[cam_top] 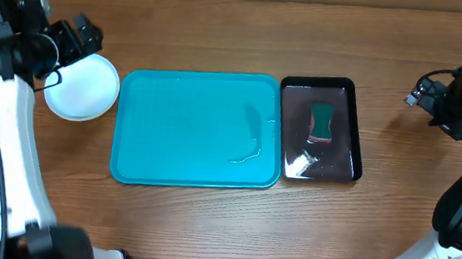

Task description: Clean dirty plates on tray and stack at the side

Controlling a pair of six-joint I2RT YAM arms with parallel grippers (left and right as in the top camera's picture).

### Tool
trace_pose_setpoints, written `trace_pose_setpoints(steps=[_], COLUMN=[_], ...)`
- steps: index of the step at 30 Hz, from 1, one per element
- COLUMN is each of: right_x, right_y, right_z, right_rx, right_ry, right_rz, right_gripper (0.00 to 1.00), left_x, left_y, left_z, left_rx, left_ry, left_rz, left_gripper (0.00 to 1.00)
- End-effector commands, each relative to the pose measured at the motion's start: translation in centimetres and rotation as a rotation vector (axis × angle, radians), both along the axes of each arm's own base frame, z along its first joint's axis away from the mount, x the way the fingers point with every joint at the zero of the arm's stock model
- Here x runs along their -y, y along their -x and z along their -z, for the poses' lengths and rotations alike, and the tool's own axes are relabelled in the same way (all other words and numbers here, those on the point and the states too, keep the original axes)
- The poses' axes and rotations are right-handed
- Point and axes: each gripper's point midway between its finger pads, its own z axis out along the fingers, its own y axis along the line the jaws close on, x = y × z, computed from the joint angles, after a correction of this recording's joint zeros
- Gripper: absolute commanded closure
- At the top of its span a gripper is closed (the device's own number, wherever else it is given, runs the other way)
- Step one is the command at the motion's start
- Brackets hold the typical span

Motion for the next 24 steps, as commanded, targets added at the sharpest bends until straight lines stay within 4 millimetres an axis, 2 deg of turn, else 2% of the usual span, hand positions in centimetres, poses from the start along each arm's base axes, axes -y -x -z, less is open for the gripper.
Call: trace_pose_setpoints(steps=[1, 7, 17, 21, 24], right_x=[0.2, 0.2, 0.0, -0.9, -2.5], right_y=[-0.4, -0.4, -0.4, -0.7, -1.1], right_z=[-1.0, -1.0, -1.0, -2.9, -6.9], right_rx=[0.027, 0.027, 0.027, 0.07, 0.162], right_ry=[0.01, 0.01, 0.01, 0.025, 0.052], right_rz=[0.004, 0.004, 0.001, -0.021, -0.06], right_gripper=[0.0, 0.0, 0.0, 0.0, 0.0], left_x=[0.4, 1.2, 1.2, 1.2, 1.2], left_y=[0.2, 1.2, 1.2, 1.2, 1.2], left_z=[-0.2, 1.4, 1.5, 1.5, 1.5], left_rx=[-0.008, -0.09, -0.095, -0.095, -0.095], left_ry=[-0.05, -0.026, -0.025, -0.025, -0.025], left_rz=[0.009, 0.022, 0.023, 0.023, 0.022], left_gripper=[0.0, 0.0, 0.0, 0.0, 0.0])
